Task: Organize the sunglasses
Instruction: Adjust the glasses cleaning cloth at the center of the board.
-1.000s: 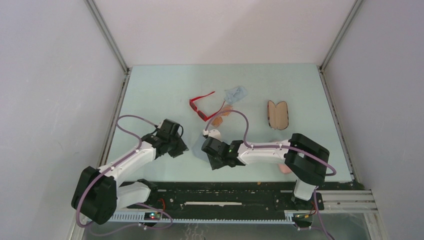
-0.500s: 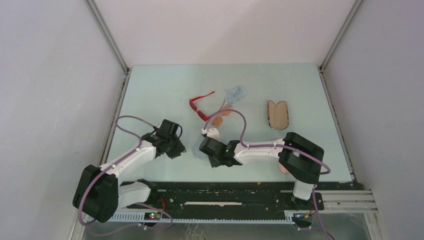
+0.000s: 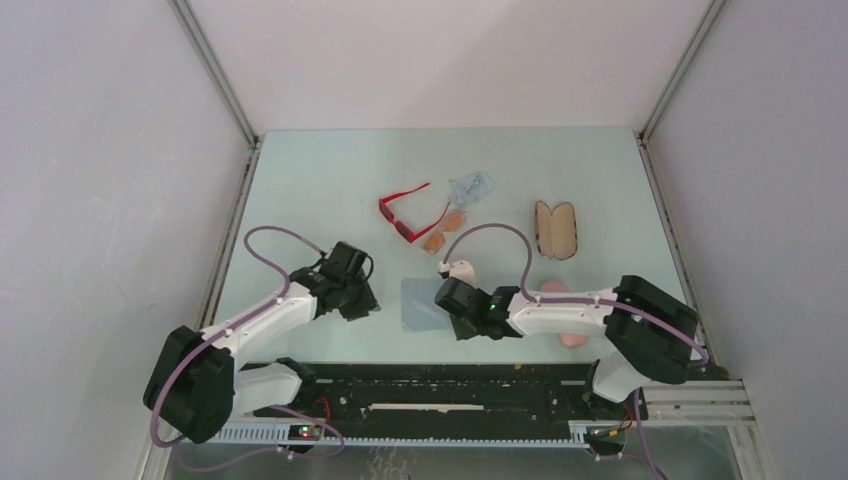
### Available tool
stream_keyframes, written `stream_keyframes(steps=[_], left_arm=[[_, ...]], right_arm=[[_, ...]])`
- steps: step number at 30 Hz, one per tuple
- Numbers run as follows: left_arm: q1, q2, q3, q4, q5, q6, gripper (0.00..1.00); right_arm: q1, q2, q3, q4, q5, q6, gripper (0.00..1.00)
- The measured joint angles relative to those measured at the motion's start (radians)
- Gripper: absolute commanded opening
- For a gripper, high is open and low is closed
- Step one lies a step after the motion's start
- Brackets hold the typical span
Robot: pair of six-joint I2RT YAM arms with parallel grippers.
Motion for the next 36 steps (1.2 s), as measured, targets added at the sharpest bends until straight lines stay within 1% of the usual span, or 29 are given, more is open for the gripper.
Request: stream_keyframes(steps=[2,5,7,9,12,15,21,28,31,34,36], left_arm=[[-0.025,0.013,0.007,-0.002,0.001,0.000,0.40],[-0.074,0.033,0.024,-0.004,0.001,-0.002,0.48],[-0.111,0.038,0.031,-0.004,0.000,-0.007,0.49],[-0.140,0.039,0.032,-0.003,-0.002,-0.018,0.48],[-0.181,0.050,0.033,-0.001,-0.008,-0.042,0.46],[-0.217,0.082,0.033,0.013,-0.009,-0.072,0.43],[-0.288,0.155,0.033,0.038,-0.010,-0.137,0.37],[-0.303,0.170,0.034,0.069,-0.034,-0.209,0.31],[-0.304,0.194,0.047,0.080,-0.032,-0.222,0.24],[-0.307,0.221,0.061,0.098,-0.029,-0.236,0.12],[-0.308,0.227,0.061,0.107,-0.031,-0.247,0.02]], right_arm=[[-0.011,-0.044,-0.033,-0.032,-0.006,-0.008,0.39],[-0.032,-0.108,-0.072,-0.080,-0.029,-0.006,0.38],[-0.062,-0.171,-0.101,-0.096,-0.063,0.011,0.37],[-0.104,-0.225,-0.124,-0.093,-0.097,0.040,0.37],[-0.187,-0.301,-0.177,-0.039,-0.175,0.104,0.37],[-0.247,-0.310,-0.213,0.019,-0.246,0.172,0.38],[-0.259,-0.253,-0.221,0.111,-0.342,0.249,0.37],[-0.261,-0.247,-0.221,0.147,-0.375,0.275,0.37],[-0.261,-0.247,-0.221,0.147,-0.375,0.281,0.37],[-0.264,-0.247,-0.221,0.147,-0.375,0.291,0.37],[-0.268,-0.248,-0.224,0.150,-0.372,0.306,0.38]])
